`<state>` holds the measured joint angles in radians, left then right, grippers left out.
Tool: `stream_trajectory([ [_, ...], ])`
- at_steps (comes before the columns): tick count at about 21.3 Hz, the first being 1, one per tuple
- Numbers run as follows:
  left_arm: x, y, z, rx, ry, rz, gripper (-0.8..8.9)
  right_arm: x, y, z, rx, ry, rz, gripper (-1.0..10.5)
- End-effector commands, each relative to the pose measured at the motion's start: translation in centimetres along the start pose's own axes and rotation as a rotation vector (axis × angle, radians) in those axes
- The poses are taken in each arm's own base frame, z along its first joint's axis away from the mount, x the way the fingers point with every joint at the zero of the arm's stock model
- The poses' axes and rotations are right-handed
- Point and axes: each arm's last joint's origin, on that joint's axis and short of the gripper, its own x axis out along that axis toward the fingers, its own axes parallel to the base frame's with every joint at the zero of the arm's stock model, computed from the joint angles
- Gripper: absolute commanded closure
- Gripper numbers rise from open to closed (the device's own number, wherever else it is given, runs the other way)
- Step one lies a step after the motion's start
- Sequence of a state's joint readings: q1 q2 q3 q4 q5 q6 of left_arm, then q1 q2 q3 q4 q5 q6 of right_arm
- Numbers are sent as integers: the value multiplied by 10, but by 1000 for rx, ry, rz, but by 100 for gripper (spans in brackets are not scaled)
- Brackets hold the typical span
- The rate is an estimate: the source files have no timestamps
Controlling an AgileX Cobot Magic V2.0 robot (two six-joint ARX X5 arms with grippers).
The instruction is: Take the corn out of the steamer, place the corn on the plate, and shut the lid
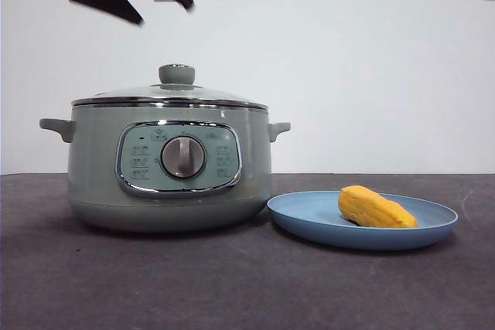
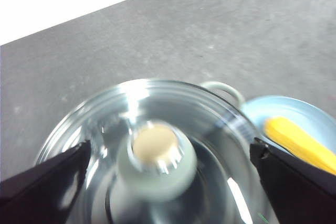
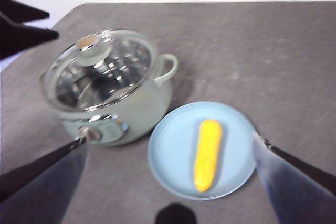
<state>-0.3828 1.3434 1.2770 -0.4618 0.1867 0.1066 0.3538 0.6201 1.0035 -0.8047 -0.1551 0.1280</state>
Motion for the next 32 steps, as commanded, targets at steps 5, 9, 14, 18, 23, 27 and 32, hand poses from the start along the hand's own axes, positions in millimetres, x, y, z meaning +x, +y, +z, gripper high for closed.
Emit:
stream_trajectory([
  [5, -80, -20, -16, -67, 97, -74, 281, 1, 2, -9, -36, 95, 94, 410],
  [9, -115, -30, -30, -101, 160, -155, 283, 0, 2, -15, -26, 162, 130, 410],
  [14, -143, -38, -44, -124, 215, -219, 284, -1, 3, -21, -26, 225, 160, 411],
  [18, -150, -41, -52, -140, 267, -236, 297, -2, 3, -25, -18, 259, 164, 416],
  [23, -151, -41, -54, -146, 298, -238, 627, -2, 3, -26, -19, 274, 164, 728],
  [27, -151, -41, -54, -142, 289, -238, 820, -2, 3, -26, -22, 274, 164, 951],
  [32, -151, -41, -53, -139, 278, -236, 818, -2, 2, -26, -19, 274, 159, 947],
])
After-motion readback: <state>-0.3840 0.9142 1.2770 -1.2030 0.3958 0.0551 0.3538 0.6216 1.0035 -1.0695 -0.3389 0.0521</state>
